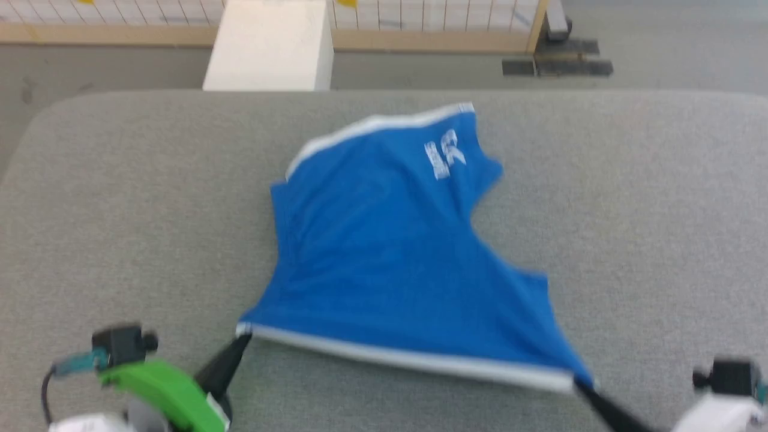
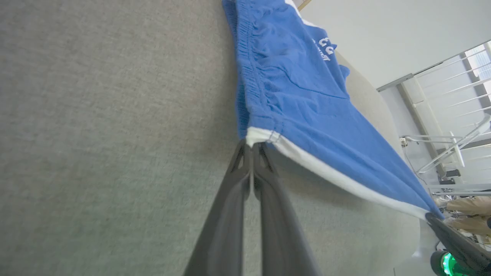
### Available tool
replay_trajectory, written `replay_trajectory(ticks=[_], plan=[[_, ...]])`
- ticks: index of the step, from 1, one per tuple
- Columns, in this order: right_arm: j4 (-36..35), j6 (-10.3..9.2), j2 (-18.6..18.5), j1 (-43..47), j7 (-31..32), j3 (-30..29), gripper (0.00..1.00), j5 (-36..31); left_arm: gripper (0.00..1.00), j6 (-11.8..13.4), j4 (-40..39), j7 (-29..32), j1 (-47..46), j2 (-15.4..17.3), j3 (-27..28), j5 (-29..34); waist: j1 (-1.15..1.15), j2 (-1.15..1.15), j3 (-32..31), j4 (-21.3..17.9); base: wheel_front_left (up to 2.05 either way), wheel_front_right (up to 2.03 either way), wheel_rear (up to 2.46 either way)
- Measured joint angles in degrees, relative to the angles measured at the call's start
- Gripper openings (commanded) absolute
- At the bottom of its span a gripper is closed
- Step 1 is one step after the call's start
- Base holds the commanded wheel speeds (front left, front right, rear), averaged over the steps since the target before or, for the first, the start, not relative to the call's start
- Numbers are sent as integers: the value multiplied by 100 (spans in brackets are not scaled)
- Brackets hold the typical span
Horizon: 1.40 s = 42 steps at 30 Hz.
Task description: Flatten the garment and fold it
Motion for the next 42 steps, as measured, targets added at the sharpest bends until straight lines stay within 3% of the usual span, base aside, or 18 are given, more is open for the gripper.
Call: replay_trajectory(ticks=[6, 10, 14, 18, 28, 36, 37, 42], plan=[[-646, 0, 3, 1166, 660, -111, 0, 346, 0, 404, -583, 97, 880, 324, 12, -142, 0, 0, -270, 46, 0, 0, 0], [-990, 0, 4, 1653, 987, -235, 0, 366, 0, 547, -980, 177, 1253, 448, 34, -334, 0, 0, -315, 81, 0, 0, 0], [-1158, 0, 2, 1475, 979, -391, 0, 298, 0, 545, -1224, 183, 1278, 460, 134, -443, 0, 0, -249, 68, 0, 0, 0], [-928, 0, 0, 571, 985, -426, 0, 179, 0, 393, -1202, 431, 902, 472, 135, -477, 0, 0, -150, 59, 0, 0, 0], [1292, 0, -3, -2695, 765, -441, 0, -967, 0, -143, -130, 1246, -919, 360, 33, -603, 0, 0, 320, 119, 0, 0, 0], [3327, 0, -1, -4717, -245, -26, 0, -1857, 0, -475, 701, 1388, -1829, 138, 55, -606, 1, 0, 764, 189, 0, 0, 0], [3847, 0, -1, -5115, -475, 55, 0, -2035, 0, -546, 900, 1412, -2040, 36, 45, -606, 1, 0, 875, 242, 0, 0, 0], [5059, 0, -2, -6050, -1133, 137, 0, -2281, 0, -672, 1256, 1466, -2537, -157, 18, -606, 1, 0, 1119, 405, 0, 0, 0]])
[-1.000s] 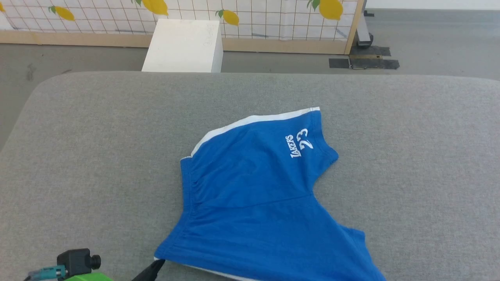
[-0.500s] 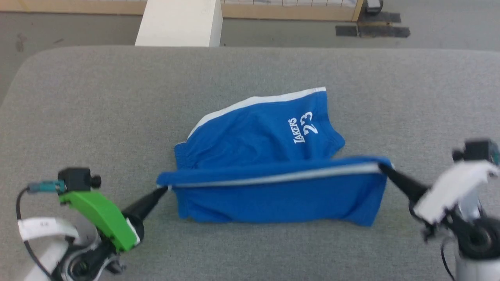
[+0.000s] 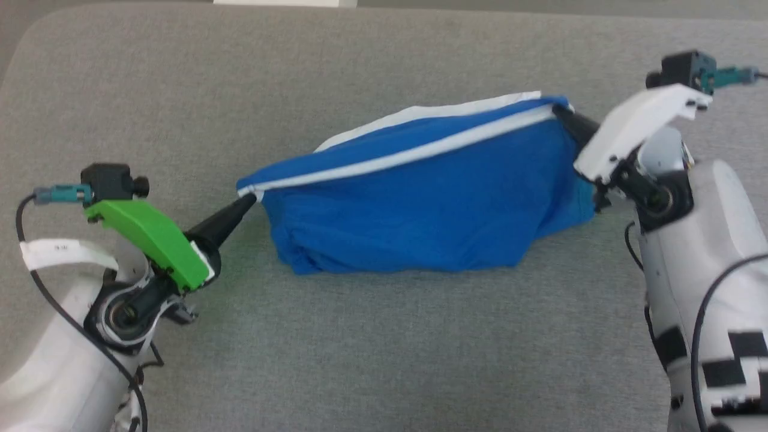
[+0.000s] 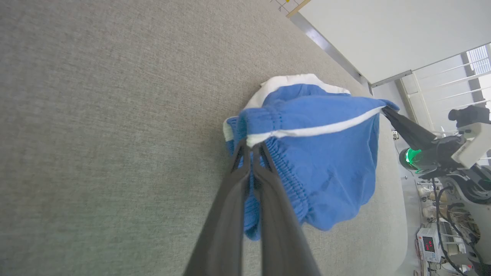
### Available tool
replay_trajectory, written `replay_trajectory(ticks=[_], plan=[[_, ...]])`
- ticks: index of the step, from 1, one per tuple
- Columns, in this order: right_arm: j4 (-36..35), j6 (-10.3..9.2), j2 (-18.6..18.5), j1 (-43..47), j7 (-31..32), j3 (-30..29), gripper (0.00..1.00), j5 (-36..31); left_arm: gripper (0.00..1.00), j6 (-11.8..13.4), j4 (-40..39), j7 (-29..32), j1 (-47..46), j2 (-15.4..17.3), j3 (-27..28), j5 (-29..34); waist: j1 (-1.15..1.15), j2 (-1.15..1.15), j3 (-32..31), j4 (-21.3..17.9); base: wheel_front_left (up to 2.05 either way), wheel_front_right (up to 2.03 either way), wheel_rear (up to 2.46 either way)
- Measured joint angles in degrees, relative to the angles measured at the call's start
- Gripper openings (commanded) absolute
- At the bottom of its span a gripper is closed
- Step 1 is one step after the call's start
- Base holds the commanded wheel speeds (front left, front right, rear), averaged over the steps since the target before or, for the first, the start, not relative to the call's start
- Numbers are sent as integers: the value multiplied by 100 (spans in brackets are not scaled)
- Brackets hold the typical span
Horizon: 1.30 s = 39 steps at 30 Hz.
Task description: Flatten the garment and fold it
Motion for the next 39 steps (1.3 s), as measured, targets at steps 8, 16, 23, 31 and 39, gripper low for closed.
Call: replay_trajectory(ticks=[8, 16, 23, 31, 39], plan=[[2160, 0, 2, -1480, -992, 85, 0, -468, 0, -129, 460, 40, -594, -155, -87, 43, 0, 0, 387, 230, 0, 0, 0], [3591, 0, 3, -2357, -1518, -126, 0, -1154, 0, -134, 762, 175, -931, -263, -356, 112, 1, 0, 655, 354, 0, 0, 0], [3609, 0, 2, -2337, -1539, -436, 100, -1429, 100, -134, 753, 56, -972, -281, -455, 137, 1, 0, 531, 339, 0, 0, 0], [3608, 0, -2, -2292, -2419, -226, 100, -1436, 100, 42, 383, -1533, -885, 236, -493, 1585, 1, 0, 59, 261, 0, 0, 0], [3621, 0, -33, -1274, -2064, -53, 100, -3334, 100, 1411, -367, -3267, 529, 375, -538, 3780, 0, 0, -554, 83, 0, 0, 0]])
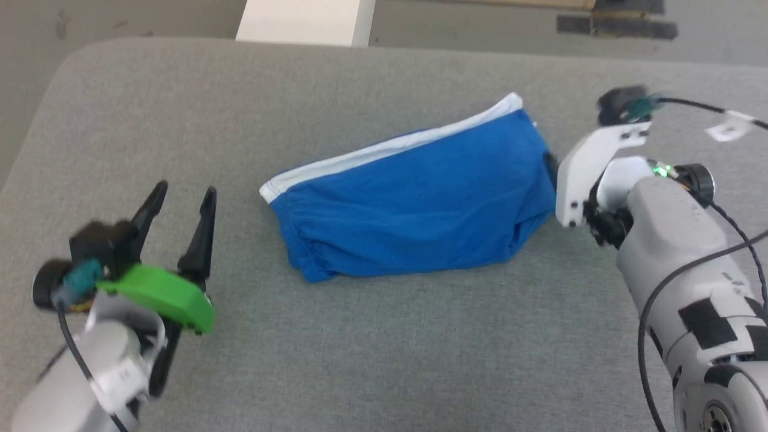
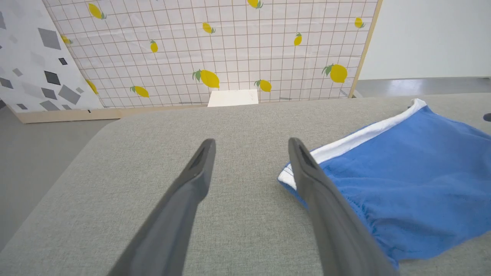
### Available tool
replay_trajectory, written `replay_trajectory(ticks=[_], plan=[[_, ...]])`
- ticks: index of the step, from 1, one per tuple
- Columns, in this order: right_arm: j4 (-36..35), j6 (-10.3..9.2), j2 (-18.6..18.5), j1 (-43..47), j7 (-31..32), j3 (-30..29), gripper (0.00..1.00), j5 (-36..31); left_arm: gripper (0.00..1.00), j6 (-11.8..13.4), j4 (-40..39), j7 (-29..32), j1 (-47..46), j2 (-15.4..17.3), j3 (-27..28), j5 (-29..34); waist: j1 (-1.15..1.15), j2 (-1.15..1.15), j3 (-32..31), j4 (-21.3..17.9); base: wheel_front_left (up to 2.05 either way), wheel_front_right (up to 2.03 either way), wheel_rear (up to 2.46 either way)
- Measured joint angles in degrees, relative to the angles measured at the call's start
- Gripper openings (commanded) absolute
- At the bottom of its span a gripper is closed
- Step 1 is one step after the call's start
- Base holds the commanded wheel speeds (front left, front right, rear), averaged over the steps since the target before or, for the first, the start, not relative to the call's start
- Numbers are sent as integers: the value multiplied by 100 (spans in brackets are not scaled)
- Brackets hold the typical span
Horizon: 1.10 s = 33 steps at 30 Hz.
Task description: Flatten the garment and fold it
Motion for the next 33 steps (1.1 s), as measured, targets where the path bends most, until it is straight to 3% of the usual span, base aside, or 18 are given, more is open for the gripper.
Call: replay_trajectory(ticks=[3, 6, 12, 22, 23, 24, 25, 29, 33], plan=[[-118, 0, 15, 53, 566, -126, 100, -579, 100, 183, -455, -16, 471, -252, 483, 465, 0, 0, -130, -52, 0, 0, 0], [-393, 0, 11, 113, 1057, -257, 100, -910, 100, 156, -647, -16, 909, -536, 838, 628, 0, 0, -163, -41, 0, 0, 0], [-669, 0, 19, 202, 1625, 89, 100, -862, 100, -236, -646, -16, 1260, -905, 1280, 834, 0, 0, -40, 114, 0, 0, 0], [-1324, -4, -20, 512, 2698, 1249, 100, -93, 100, -802, -313, -16, 1260, -1272, 1751, 940, 0, 0, 280, 390, 0, 0, 0], [-1427, -5, -15, 548, 2865, 1283, 84, -49, 100, -854, -265, 4, 1259, -1311, 1757, 820, 0, 0, 289, 394, 0, 0, 0], [-1521, -5, -15, 568, 2997, 1311, 36, 1, 100, -892, -234, 90, 1258, -1340, 1760, 712, 0, 0, 288, 390, 0, 0, 0], [-1642, -5, -16, 612, 3140, 1359, 0, 76, 100, -946, -229, 252, 1252, -1388, 1755, 556, 0, 0, 281, 379, 0, 0, 0], [-2231, -2, 44, 948, 3441, 1421, 0, 208, 100, -1081, -456, 1296, 1094, -1558, 1568, -121, 0, 0, 224, 302, 0, 0, 0], [-2853, -2, 43, 1328, 3602, 1380, 0, 215, 100, -949, -790, 2473, 692, -1607, 1258, -443, 0, 0, 166, 226, 0, 0, 0]])
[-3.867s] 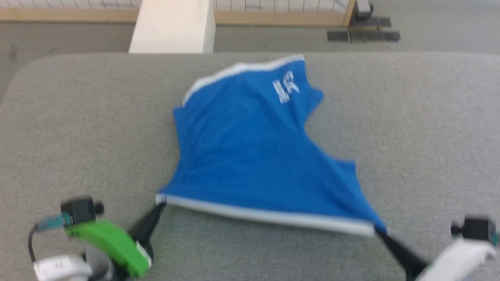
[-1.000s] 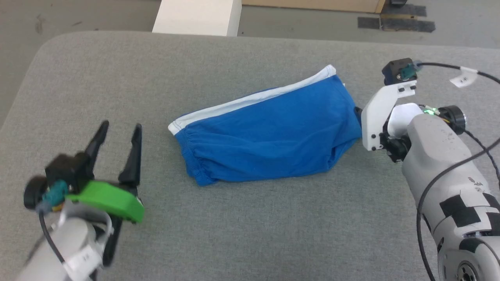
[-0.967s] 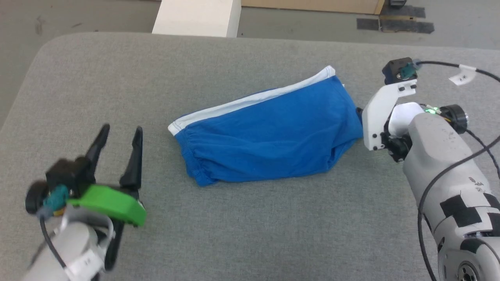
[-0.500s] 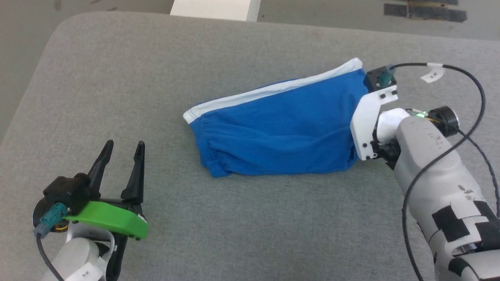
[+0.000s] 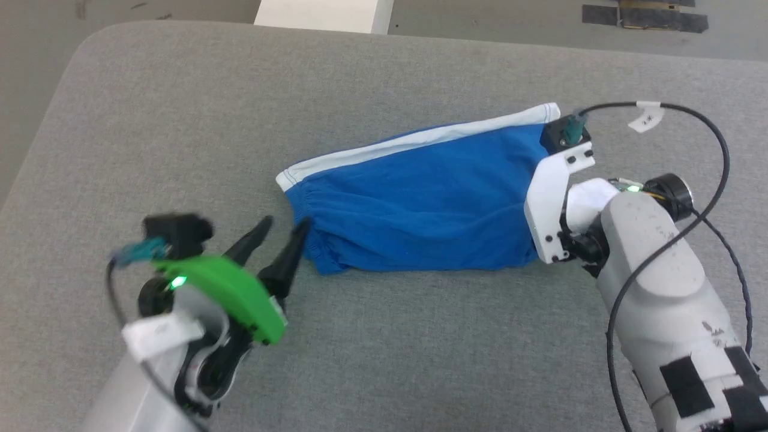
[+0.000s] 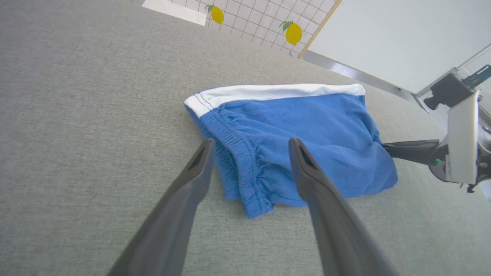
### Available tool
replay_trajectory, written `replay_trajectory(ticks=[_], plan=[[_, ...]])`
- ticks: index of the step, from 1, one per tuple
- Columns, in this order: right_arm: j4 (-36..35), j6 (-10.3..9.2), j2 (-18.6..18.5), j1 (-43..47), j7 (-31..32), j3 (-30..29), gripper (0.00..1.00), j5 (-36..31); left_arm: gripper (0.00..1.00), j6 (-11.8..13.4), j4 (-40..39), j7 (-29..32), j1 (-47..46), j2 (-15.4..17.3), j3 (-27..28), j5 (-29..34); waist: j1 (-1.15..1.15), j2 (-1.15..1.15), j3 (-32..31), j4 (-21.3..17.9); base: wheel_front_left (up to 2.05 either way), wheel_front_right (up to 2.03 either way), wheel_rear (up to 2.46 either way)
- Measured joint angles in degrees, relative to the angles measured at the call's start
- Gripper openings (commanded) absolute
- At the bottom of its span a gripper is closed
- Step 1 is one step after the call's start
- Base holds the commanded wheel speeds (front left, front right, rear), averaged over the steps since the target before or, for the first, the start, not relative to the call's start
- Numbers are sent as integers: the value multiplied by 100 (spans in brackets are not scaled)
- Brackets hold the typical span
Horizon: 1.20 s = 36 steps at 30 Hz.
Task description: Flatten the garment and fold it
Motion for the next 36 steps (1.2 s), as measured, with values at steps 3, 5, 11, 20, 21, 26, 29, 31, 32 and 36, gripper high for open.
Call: replay_trajectory(ticks=[3, 5, 11, 20, 21, 26, 29, 31, 32, 36], plan=[[-420, 1, -2, 243, 154, 0, 0, 4, 100, 167, -89, 749, -331, 46, -285, -8, 0, 0, -6, -50, 0, 0, 0], [-672, 0, -2, 367, 252, 15, 0, 22, 100, 322, -27, 1059, -513, 79, -400, 101, 0, 0, 11, -81, 0, 0, 0], [-1405, 1, -5, 694, 530, 118, 0, 158, 100, 449, 710, 1951, -939, 318, -914, 494, 0, 0, 113, -217, 0, 0, 0], [-2074, 1, -2, 963, 743, 226, 0, 205, 0, 79, 1584, 1901, -1229, 316, -1241, 686, 0, 0, 216, -444, 0, 0, 0], [-2129, 1, -2, 1001, 745, 222, 0, 210, 0, 37, 1640, 1891, -1238, 315, -1232, 673, 0, 0, 212, -464, 0, 0, 0], [-2345, 1, -2, 1217, 767, 133, 0, 288, 0, -82, 1794, 1619, -1240, 257, -1067, 458, 0, 0, 131, -486, 0, 0, 0], [-2546, 1, -7, 1421, 722, 11, 0, 416, 0, -130, 1769, 1433, -1196, 240, -851, 253, 0, 0, 42, -472, 0, 0, 0], [-2757, 1, -5, 1622, 673, -45, 0, 466, 0, -135, 1635, 1361, -1110, 291, -713, 93, 0, 0, -32, -458, 0, 0, 0], [-2850, 1, -2, 1719, 653, -86, 0, 509, 0, -145, 1566, 1362, -1056, 343, -701, 86, 0, 0, -62, -451, 0, 0, 0], [-3440, 2, 3, 2377, 583, -310, 0, 724, 0, -178, 1235, 1444, -582, 583, -692, 11, 0, 0, -233, -420, 0, 0, 0]])
